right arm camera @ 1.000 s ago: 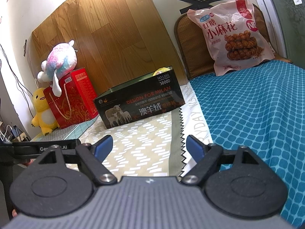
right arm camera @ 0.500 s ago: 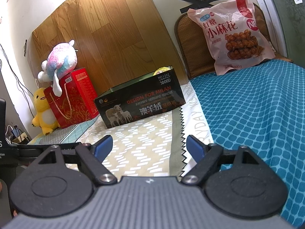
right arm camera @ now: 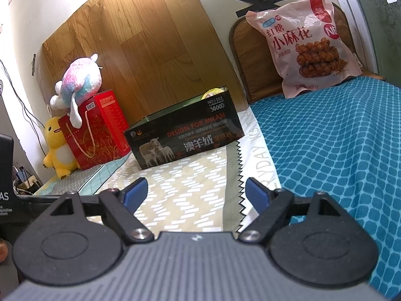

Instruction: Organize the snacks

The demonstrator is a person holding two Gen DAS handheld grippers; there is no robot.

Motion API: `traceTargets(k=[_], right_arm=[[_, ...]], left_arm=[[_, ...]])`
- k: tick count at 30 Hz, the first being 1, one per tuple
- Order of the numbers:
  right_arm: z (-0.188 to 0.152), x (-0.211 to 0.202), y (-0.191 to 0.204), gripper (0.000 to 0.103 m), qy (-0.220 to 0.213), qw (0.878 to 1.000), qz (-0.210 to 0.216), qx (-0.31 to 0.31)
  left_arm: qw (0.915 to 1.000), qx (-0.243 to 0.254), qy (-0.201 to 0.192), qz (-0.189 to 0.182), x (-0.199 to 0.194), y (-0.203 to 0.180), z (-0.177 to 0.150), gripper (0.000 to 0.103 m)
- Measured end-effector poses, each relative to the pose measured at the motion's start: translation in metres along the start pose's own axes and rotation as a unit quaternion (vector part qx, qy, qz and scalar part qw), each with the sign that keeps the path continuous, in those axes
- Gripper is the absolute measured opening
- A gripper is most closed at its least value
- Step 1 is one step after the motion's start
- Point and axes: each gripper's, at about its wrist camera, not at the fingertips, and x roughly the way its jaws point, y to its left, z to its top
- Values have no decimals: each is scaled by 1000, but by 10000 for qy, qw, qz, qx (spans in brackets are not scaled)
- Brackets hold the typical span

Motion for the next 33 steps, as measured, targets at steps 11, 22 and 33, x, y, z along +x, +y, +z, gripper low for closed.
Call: traceTargets(k=[11,22,33], right_arm=[[0,0,0,87,-3,10000,5,7],[0,0,0,87,-8,10000,11,15],[0,0,0,87,-6,10000,13,15]], left_arm=[[9999,44,123,-75,3,-3,-2,103],[9997,76,171,-126,5,-6,-3,103],[9992,181,76,-356,0,-9,-3,103]])
